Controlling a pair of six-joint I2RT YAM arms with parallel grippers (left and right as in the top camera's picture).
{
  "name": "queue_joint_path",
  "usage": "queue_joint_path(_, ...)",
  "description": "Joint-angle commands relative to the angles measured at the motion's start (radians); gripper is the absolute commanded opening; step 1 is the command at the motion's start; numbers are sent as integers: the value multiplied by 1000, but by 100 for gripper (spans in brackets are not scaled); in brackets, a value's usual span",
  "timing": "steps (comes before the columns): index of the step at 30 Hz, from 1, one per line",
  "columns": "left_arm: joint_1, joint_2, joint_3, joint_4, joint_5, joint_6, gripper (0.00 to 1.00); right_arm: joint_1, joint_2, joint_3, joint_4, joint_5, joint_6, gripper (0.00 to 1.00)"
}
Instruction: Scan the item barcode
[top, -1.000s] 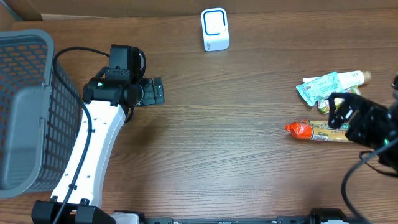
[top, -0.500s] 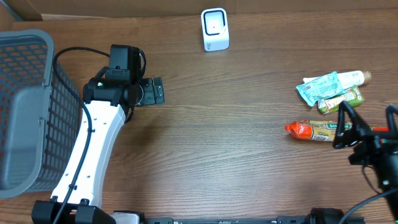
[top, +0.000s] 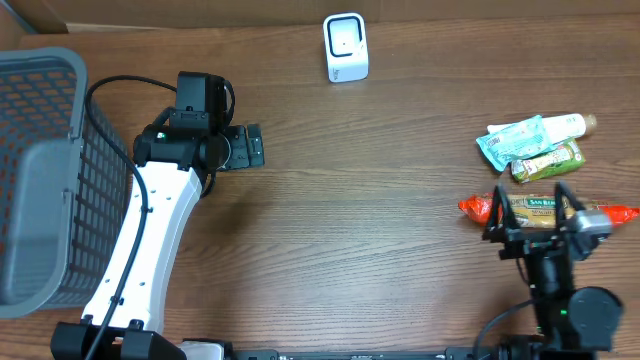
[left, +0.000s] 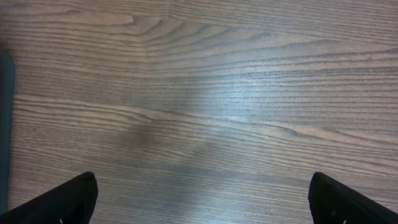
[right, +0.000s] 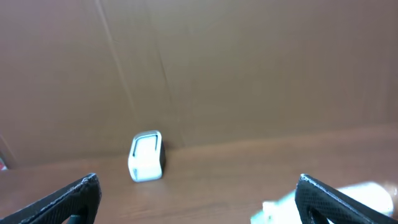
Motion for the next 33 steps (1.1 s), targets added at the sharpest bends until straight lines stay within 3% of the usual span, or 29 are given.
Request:
queue_joint_path(1, -3, 2, 6, 3, -9, 23, 100, 0, -89, -123, 48, -5, -8, 100)
queue_joint_path(6, -3, 2, 6, 3, -9, 23, 100, 0, -139, -223, 59, -5, -8, 100)
queue_joint_path(10, -3, 2, 6, 3, -9, 23, 99, 1, -138, -222, -18, 2, -4, 100)
queue_joint_path(33, -3, 2, 6, 3, -9, 23, 100, 2, -138, -222, -15, -5, -3, 100)
